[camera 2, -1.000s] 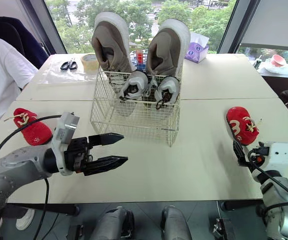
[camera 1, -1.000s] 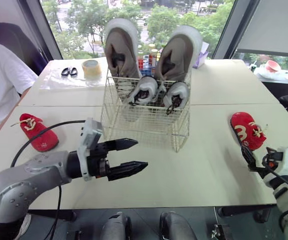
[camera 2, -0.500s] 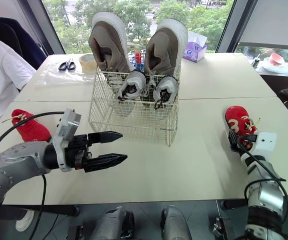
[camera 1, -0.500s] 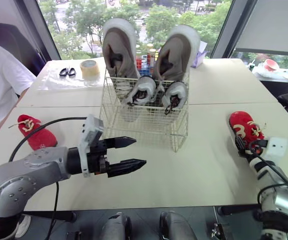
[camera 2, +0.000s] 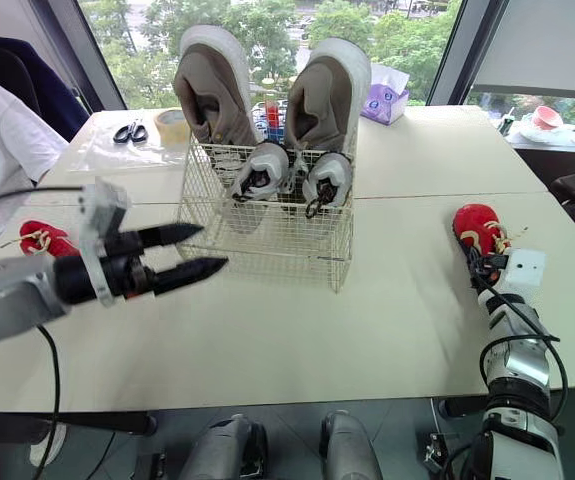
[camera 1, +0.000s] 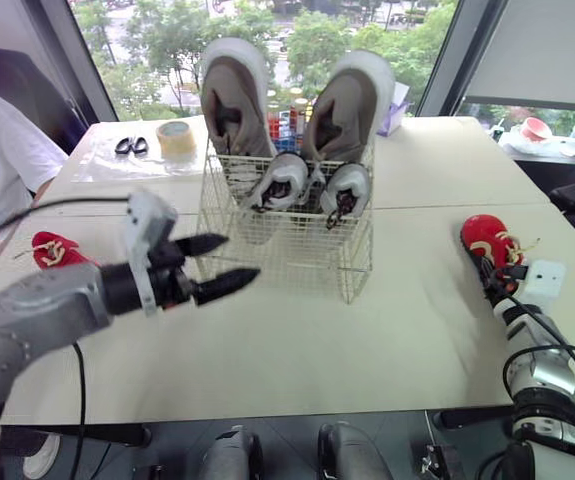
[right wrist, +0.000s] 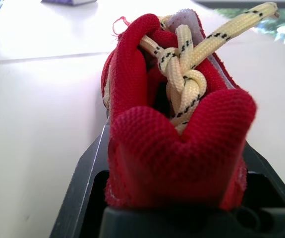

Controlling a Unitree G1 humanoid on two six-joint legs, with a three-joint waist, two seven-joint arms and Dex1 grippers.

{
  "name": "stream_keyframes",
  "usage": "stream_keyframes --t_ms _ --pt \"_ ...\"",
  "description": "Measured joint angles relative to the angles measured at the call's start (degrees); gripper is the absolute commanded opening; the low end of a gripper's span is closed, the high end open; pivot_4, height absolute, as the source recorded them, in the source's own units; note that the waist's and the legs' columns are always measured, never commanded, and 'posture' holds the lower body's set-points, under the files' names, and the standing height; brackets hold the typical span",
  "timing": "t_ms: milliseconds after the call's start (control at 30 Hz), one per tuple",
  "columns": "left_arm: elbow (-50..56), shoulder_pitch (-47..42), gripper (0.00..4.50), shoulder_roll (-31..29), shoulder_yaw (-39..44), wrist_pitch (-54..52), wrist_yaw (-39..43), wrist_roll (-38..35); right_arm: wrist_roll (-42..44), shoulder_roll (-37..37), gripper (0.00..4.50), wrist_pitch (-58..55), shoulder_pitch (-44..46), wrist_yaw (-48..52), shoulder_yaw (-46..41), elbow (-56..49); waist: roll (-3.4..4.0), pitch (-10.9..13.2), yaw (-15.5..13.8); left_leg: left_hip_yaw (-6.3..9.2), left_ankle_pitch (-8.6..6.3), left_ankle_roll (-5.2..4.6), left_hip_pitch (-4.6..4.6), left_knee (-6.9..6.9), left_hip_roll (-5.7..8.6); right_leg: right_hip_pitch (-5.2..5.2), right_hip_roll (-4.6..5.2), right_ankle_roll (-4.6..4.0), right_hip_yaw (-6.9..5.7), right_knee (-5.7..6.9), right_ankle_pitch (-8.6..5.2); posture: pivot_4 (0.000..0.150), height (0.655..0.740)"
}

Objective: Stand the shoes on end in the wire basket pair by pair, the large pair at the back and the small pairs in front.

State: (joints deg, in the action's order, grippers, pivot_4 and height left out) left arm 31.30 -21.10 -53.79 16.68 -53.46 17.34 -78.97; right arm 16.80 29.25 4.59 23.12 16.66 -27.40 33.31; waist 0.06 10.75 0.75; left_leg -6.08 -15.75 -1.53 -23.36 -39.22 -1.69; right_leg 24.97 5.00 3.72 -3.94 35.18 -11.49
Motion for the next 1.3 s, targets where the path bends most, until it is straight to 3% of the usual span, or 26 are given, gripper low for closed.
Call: stream_keyframes --t_ms 167,267,333,533,833,1233,1300 --pt "-12.7 -9.9 4.5 2.5 4.5 1.1 1.2 -15.3 5.6 7.7 1.87 -6.1 19.9 -1.0 -0.2 -14.3 0.21 0.2 0.5 -0.24 0.34 0.59 -0.05 0.21 -0.11 0.46 -0.31 0.36 0.28 0.34 0.03 0.15 0.74" --pt "-22.2 -18.4 4.5 2.6 5.8 1.9 0.5 -18.2 14.8 8.1 1.87 -14.8 33.2 3.4 4.3 -29.1 0.07 0.1 0.3 0.03 0.36 0.63 0.04 0.6 -0.22 0.49 -0.55 0.12 0.1 0.39 -0.09 0.15 0.74" --pt "-25.3 -22.2 4.5 2.7 6.7 2.3 0.6 -19.6 17.9 8.9 1.87 -18.9 36.1 8.9 9.7 -36.7 -0.35 -0.1 0.1 0.08 0.44 0.76 0.17 0.99 -0.22 0.44 -0.54 0.04 0.01 0.33 -0.13 0.15 0.74" --pt "-31.0 -28.6 4.5 2.6 6.9 -0.2 4.1 -21.3 14.1 12.5 1.87 -21.4 35.1 26.0 25.2 -42.0 -0.69 0.0 -0.4 0.1 0.21 0.34 -0.24 0.34 -0.13 0.37 -0.26 0.07 -0.01 0.12 -0.11 0.15 0.74" --pt "-36.0 -33.8 4.5 2.3 4.8 -6.8 8.6 -20.9 8.5 12.9 1.87 -15.1 37.5 33.8 26.5 -39.6 -0.84 0.0 -0.1 0.03 0.23 0.4 -0.41 0.07 -0.07 0.39 -0.18 0.14 0.06 0.05 -0.08 0.15 0.74" --pt "-45.1 -42.3 4.5 7.6 -2.3 -11.3 21.3 -6.6 6.4 9.9 1.87 -13.8 35.9 36.8 28.7 -42.5 -0.84 0.0 0.0 0.04 0.34 0.58 -0.39 0.12 -0.11 0.44 -0.3 0.15 0.03 0.15 -0.07 0.15 0.74" --pt "-45.6 -42.4 3.97 8.4 -2.7 -11.5 23.6 -4.2 5.9 9.9 1.87 -13.8 35.5 37.0 29.0 -43.4 -0.83 0.0 0.0 0.05 0.34 0.58 -0.39 0.12 -0.12 0.45 -0.3 0.15 0.03 0.16 -0.07 0.15 0.74"
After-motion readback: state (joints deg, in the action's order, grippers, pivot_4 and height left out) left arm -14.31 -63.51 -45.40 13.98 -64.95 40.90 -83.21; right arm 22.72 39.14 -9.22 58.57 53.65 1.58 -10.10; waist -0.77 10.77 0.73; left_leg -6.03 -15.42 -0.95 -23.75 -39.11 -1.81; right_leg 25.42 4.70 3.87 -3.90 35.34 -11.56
